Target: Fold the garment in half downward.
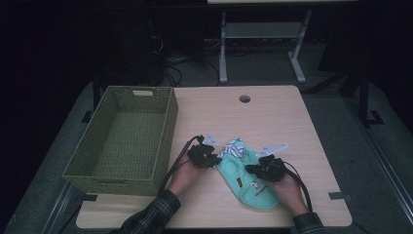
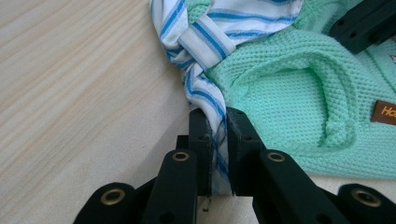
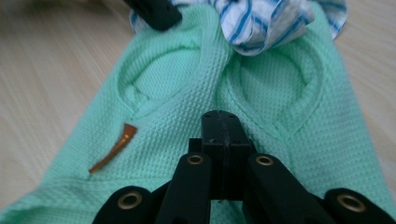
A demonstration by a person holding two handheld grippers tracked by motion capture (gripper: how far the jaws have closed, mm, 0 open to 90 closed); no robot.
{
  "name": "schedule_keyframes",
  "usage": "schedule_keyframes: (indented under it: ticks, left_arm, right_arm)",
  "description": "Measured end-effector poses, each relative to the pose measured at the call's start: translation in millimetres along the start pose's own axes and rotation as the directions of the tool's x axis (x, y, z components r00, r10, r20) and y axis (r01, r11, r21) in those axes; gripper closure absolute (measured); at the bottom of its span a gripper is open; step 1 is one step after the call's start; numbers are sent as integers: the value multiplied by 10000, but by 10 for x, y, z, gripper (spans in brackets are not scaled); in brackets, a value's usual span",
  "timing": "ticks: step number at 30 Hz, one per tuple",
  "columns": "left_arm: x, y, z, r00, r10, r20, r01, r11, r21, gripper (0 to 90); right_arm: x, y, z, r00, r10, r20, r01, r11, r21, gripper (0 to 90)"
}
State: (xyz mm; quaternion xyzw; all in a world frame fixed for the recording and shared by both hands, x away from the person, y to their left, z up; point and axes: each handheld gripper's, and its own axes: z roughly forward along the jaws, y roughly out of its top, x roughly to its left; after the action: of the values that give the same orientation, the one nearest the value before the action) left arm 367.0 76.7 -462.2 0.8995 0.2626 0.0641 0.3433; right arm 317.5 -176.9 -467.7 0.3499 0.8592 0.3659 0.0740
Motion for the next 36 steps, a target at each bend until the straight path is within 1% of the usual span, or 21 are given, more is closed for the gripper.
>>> schedule_keyframes:
  ticks: [1, 2, 4, 9, 10, 12, 14, 15, 17, 18, 20, 23, 24, 25, 28, 30, 32, 33, 35, 36]
  left_arm:
    - [-1, 3, -5, 10000, 10, -36, -10, 10000, 4, 816]
    - [-1, 8, -20, 10000, 18, -63, -18, 10000, -3, 816]
    - [-5, 18, -38, 9999, -91, -44, 90, 9999, -69, 817]
    - [-11, 70, -154, 9998, -181, -83, 176, 9984, -542, 817]
    - [-10, 79, -178, 9998, -210, -60, 205, 9974, -685, 817]
    - [-4, 97, -237, 9996, -289, -20, 287, 9963, -814, 817]
    - [-2, 115, -305, 9994, -346, 12, 345, 9934, -1098, 818]
    - [1, 120, -327, 9994, -349, 43, 351, 9927, -1158, 818]
    - [-4, 133, -368, 9989, -465, 98, 474, 9900, -1328, 818]
    - [-4, 140, -394, 9991, -418, 85, 426, 9895, -1384, 818]
    - [-6, 159, -445, 9990, -437, 126, 452, 9869, -1550, 819]
    - [-8, 187, -512, 9987, -456, 231, 491, 9813, -1863, 819]
    - [-8, 187, -512, 9987, -456, 231, 491, 9813, -1863, 819]
    - [-15, 210, -561, 9986, -413, 327, 471, 9782, -2022, 819]
    - [-29, 228, -597, 9986, -394, 365, 465, 9743, -2204, 820]
    - [-36, 237, -615, 9989, -358, 308, 417, 9747, -2196, 820]
    - [-29, 238, -627, 9990, -359, 264, 408, 9741, -2222, 820]
    - [-19, 236, -633, 9991, -356, 232, 399, 9738, -2239, 820]
    - [-4, 235, -648, 9989, -427, 176, 456, 9728, -2273, 820]
    - [-1, 235, -655, 9988, -462, 129, 480, 9709, -2346, 820]
  right_arm:
    - [-1, -4, 13, 10000, -80, 29, 80, 10000, 17, 898]
    - [1, -2, 15, 10000, -37, -9, 37, 10000, 8, 898]
    - [2, 2, 18, 9999, -101, 36, 101, 9999, 14, 899]
    - [12, 15, 30, 9999, -100, 46, 100, 9999, 25, 899]
    - [11, 21, 35, 10000, -87, 29, 87, 10000, 28, 898]
    - [10, 37, 51, 10000, -43, 15, 43, 10000, 25, 898]
    - [13, 60, 74, 9999, -140, 71, 140, 9999, 21, 899]
    - [19, 85, 93, 9999, -117, 64, 117, 9999, 56, 899]
    - [22, 121, 114, 9997, -219, 89, 217, 9996, 156, 899]
    - [28, 142, 137, 9996, -277, 113, 275, 9995, 127, 898]
    - [35, 179, 181, 9994, -346, 67, 346, 9994, 93, 899]
    - [43, 227, 244, 9994, -348, 4, 348, 9994, -32, 898]
    - [51, 244, 260, 9996, -292, 1, 292, 9996, -12, 899]
    - [52, 281, 290, 9995, -317, -68, 317, 9995, 33, 898]
    - [68, 335, 342, 9991, -411, -119, 412, 9991, 43, 898]
    - [79, 358, 371, 9989, -456, -124, 456, 9990, -10, 898]
    - [76, 362, 351, 9989, -473, -32, 474, 9989, 44, 898]
    - [65, 359, 317, 9992, -388, -55, 388, 9992, 31, 898]
    - [39, 346, 219, 9996, -285, -1, 285, 9996, -34, 898]
    - [24, 331, 165, 9997, -254, 15, 254, 9997, -67, 898]
